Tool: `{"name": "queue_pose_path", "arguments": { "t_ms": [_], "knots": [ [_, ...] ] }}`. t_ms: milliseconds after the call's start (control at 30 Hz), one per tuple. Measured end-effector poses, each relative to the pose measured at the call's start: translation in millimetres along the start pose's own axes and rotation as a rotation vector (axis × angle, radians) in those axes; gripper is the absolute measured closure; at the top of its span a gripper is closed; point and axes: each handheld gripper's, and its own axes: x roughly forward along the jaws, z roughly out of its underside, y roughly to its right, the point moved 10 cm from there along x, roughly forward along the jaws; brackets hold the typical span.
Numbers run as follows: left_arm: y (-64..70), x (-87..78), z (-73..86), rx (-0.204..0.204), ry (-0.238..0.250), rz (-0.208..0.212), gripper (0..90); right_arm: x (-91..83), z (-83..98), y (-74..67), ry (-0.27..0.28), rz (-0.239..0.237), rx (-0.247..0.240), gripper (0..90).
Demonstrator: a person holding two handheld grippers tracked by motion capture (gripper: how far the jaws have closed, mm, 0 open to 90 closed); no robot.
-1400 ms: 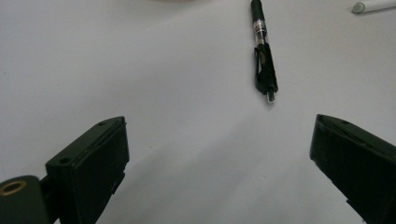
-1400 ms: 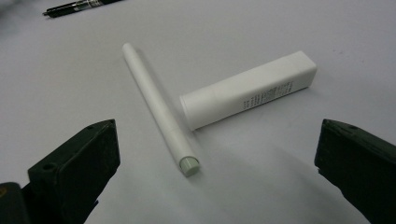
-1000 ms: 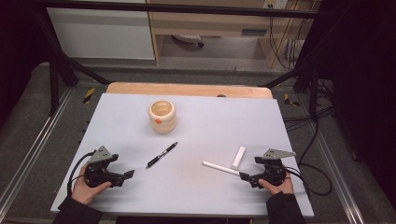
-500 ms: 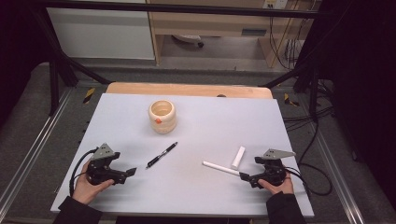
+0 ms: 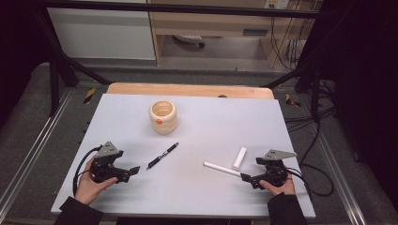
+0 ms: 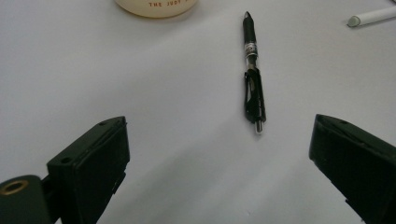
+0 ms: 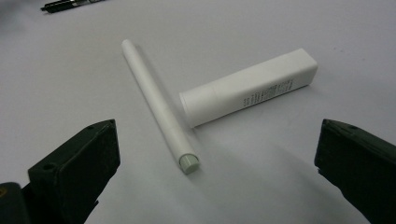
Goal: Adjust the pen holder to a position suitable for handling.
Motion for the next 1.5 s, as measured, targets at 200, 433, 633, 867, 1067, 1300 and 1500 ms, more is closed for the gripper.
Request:
{"name": "queue_pose_path", "arguments": {
  "t_ms": [200, 433, 633, 867, 1067, 1300, 1500],
  "knots": [
    [0.0, 1.1, -6.5, 0.002, -0.001, -0.005, 5.2, 0.7, 0.6, 0.1, -0.004, 0.000, -0.006, 0.8],
    [-0.3, 2.2, -18.1, 0.011, 0.007, -0.018, 5.5, 1.1, 0.9, 0.3, -0.005, 0.000, -0.012, 0.8],
    [0.8, 4.0, -30.3, 0.027, 0.013, -0.026, 6.0, 0.9, 1.0, 0.4, -0.006, 0.002, -0.013, 0.8],
    [2.5, 7.5, -41.0, 0.040, 0.013, -0.033, 6.3, 1.1, 1.5, 0.1, -0.010, 0.001, -0.011, 0.8],
    [3.2, 10.9, -51.7, 0.049, 0.012, -0.038, 6.8, 1.2, 1.6, 0.3, -0.011, 0.002, -0.015, 0.8],
    [4.2, 14.9, -65.8, 0.056, 0.018, -0.043, 7.6, 1.4, 1.6, 0.2, -0.011, 0.002, -0.014, 0.8],
    [4.2, 21.6, -78.5, 0.058, 0.016, -0.048, 8.2, 1.2, 1.8, 0.4, -0.013, 0.002, -0.017, 0.8]
  ]
}}
